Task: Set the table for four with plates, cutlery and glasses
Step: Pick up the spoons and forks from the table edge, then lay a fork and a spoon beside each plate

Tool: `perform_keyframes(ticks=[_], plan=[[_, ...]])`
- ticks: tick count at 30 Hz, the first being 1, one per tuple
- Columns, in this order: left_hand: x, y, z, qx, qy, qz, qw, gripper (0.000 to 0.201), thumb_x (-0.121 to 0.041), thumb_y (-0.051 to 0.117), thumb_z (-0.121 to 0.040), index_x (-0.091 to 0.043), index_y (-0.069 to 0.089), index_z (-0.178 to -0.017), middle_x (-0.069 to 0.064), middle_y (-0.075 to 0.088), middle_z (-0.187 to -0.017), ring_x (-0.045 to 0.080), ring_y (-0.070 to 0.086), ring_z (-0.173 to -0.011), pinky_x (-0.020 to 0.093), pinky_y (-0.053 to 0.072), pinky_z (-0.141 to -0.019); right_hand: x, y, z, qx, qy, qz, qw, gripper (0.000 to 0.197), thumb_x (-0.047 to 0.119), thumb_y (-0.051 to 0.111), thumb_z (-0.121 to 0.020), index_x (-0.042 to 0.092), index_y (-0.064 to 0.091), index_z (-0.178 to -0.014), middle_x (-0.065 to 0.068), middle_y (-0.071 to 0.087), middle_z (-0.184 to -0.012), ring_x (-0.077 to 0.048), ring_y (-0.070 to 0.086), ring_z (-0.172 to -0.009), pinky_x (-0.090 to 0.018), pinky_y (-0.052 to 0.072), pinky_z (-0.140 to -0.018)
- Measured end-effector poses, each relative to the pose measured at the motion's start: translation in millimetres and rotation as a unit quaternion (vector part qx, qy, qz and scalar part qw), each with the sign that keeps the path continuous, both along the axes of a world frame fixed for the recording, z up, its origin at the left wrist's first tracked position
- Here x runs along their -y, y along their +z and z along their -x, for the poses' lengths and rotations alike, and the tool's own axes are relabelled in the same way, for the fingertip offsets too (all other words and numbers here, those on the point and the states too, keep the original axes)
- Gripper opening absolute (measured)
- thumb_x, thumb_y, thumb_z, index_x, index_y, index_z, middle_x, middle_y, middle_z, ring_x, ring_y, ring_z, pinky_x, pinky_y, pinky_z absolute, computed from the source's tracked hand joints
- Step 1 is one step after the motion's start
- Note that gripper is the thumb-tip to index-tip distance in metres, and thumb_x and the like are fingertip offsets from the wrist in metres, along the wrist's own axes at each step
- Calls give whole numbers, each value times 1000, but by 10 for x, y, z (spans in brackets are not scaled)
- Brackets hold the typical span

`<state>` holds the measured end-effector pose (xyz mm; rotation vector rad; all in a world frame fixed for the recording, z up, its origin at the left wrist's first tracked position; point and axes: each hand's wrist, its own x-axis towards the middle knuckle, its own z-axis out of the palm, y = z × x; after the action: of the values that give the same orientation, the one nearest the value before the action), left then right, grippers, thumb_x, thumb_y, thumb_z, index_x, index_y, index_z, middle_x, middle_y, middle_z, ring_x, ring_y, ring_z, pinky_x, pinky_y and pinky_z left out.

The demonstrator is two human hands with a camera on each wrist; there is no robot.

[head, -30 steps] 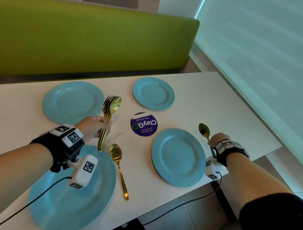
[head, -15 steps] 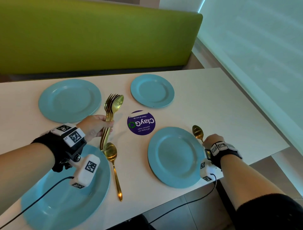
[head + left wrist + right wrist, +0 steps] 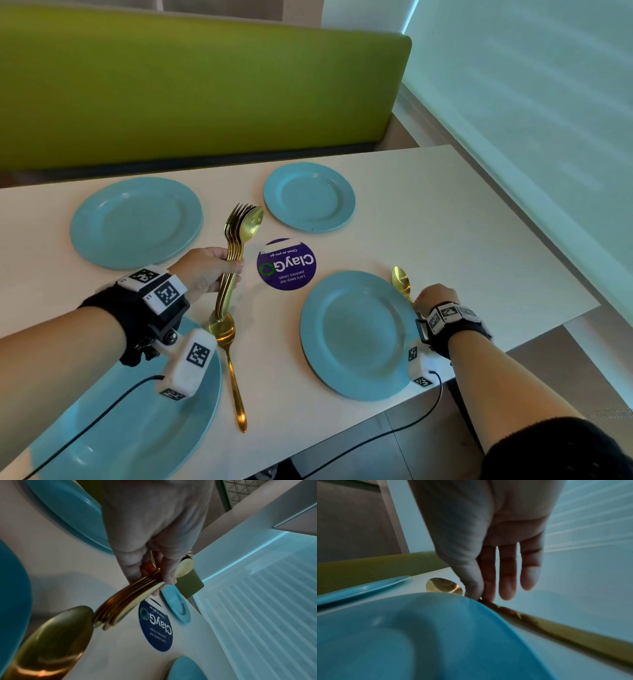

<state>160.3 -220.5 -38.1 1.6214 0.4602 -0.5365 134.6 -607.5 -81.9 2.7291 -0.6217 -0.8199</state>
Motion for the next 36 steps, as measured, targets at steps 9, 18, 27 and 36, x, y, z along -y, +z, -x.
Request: perform_keyframes(ticks=[9,18,27,36], plan=[[-5,57,0,6,5,3,1000,7,-5,62,-86,-10,60,-82,6,61,-79,17,59,-71,16,55,-52,3,11,10,6,-25,-20,999,35,24,48,-89,15,47,-56,2,47,-57,-16,50,-61,-20,28,-40],[-64,77,20,1,10,-5,1000,6,-6,62,-86,-10,59,-83,5,61,-78,16,59,-70,21,55,-61,2,45,16,35,-56,-42,997,33,24,51,-89,12,51,-57,1,49,-56,-12,44,-49,-20,28,-39],[-137,197,109,-5,-39,-27,999,5,-7,61,-88,-6,60,-84,7,63,-73,16,57,-63,24,54,-62,-1246,811,-211,164,93,-180,965,30,26,48,-94,10,64,-114,-11,65,-117,-29,58,-111,-35,50,-91],[-516,479,259,8,-140,-75,987,8,-2,63,-85,-2,62,-77,10,60,-67,16,52,-60,21,44,-54,-2820,1121,104,169,298,-287,894,23,26,56,-92,19,66,-111,-4,64,-113,-22,59,-105,-32,49,-84]])
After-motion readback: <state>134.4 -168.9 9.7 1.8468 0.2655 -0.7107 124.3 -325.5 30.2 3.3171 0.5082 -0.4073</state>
